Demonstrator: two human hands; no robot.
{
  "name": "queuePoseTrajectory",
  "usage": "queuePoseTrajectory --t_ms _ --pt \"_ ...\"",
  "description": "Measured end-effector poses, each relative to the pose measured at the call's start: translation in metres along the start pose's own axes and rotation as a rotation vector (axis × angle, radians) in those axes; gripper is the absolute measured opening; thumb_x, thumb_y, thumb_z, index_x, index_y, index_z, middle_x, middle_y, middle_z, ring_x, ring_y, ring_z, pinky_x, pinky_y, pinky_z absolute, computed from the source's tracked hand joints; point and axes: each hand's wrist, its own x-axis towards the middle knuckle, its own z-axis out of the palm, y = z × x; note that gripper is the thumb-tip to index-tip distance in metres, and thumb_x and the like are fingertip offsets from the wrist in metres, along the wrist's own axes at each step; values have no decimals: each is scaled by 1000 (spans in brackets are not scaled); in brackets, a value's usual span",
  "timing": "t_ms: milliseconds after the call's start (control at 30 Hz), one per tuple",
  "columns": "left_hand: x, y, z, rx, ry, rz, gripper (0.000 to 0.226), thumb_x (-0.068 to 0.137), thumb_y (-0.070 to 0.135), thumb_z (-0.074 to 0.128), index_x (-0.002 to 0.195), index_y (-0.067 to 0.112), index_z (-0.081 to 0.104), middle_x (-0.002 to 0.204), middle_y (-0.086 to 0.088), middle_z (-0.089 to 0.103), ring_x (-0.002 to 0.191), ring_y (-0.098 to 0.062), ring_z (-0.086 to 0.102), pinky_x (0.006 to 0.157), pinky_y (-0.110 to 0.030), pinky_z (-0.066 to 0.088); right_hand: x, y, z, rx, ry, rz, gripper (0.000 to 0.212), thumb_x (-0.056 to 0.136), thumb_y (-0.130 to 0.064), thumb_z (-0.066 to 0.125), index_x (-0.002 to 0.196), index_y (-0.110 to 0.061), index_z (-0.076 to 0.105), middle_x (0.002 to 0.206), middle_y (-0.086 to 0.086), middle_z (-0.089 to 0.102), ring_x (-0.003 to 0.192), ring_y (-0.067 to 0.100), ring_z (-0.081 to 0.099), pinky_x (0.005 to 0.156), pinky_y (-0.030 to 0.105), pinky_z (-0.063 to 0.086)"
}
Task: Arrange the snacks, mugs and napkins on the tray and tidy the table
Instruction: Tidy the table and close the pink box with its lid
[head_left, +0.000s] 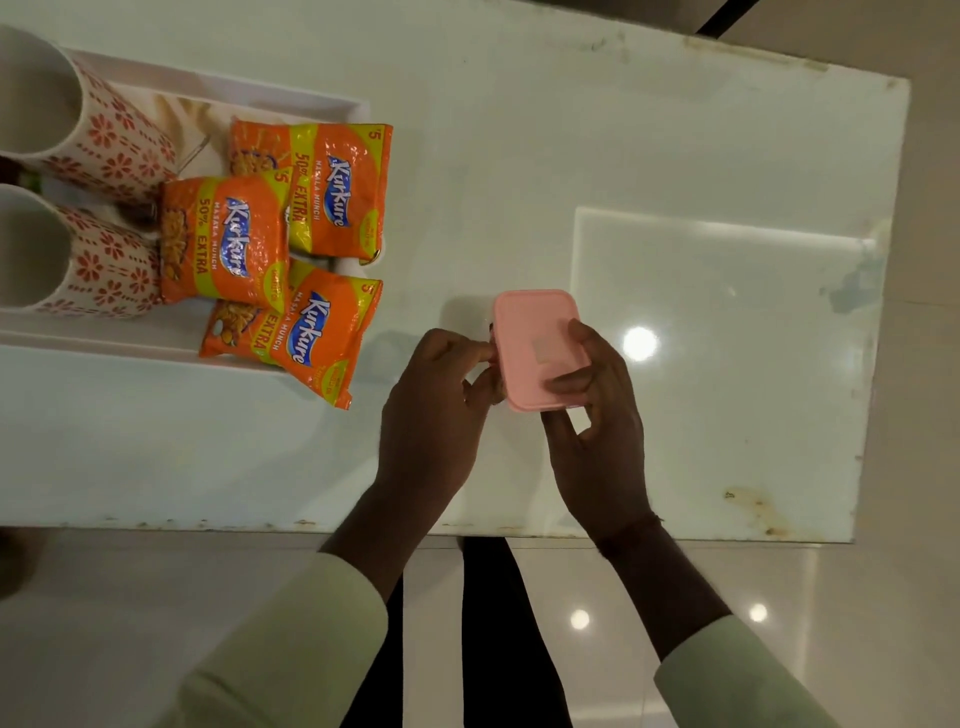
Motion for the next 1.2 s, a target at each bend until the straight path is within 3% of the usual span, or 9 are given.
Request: queuePoseTrajectory --t_ms 100,367,467,567,633,733,867,1100,1200 --pt "-6 -1 -2 -52 14 -9 20 91 19 64 110 13 68 115 -4 68 92 -19 68 77 -32 59 -3 6 1 -36 -30 -64 25 80 3 74 91 -13 58 144 7 51 135 -2 41 94 5 35" --pt "-11 0 -6 -269 -6 -175 34 94 39 57 121 19 64 115 4 71 89 -11 70 74 -20 57 -10 17 2 -104 -142 -116 28 78 7 66 101 -9 61 152 8 41 141 17 38 90 2 39" --pt "-7 1 -5 -220 7 -174 35 91 37 63 122 21 64 114 6 71 88 -7 67 71 -11 51 -12 12 0 -128 -168 -138 28 75 2 66 101 -8 64 150 10 43 142 23 39 90 14 49" --pt "-4 2 -6 -181 41 -180 34 90 33 64 122 21 64 115 3 71 90 -11 68 75 -24 58 -16 8 -3 -192 -161 -166 23 76 -8 68 99 -6 68 146 12 49 143 29 39 94 44 54" --pt "-2 3 -7 -165 43 -172 35 91 33 64 123 20 64 116 3 71 90 -11 69 78 -30 59 -16 6 -3 -183 -63 -152 25 77 -12 69 101 -6 68 142 13 53 139 26 44 100 34 50" --pt "1 5 -8 -147 53 -123 36 92 34 62 125 19 64 117 2 70 91 -9 67 79 -26 57 -1 -4 -4 -29 137 118 34 85 -25 70 117 -28 60 132 1 59 123 11 57 92 16 48" --pt "10 8 -9 26 38 -50 38 94 36 59 127 19 63 120 0 69 99 -13 67 85 -36 58 39 -2 -3 152 81 564 35 89 -40 65 122 -28 63 104 -13 69 96 5 67 82 30 57" --pt "32 17 -10 -52 -85 -208 38 92 36 61 124 16 64 116 -2 72 97 -16 67 79 -26 48 55 -3 0 333 -19 716 11 90 -25 68 100 -22 74 95 -4 74 91 16 69 84 42 60" --pt "41 19 -6 -154 -39 -268 35 95 38 56 117 14 69 110 -4 74 92 -19 68 83 -32 54 54 -1 -4 530 -26 833 17 89 -16 70 105 -16 75 97 -1 76 92 16 68 78 32 60"
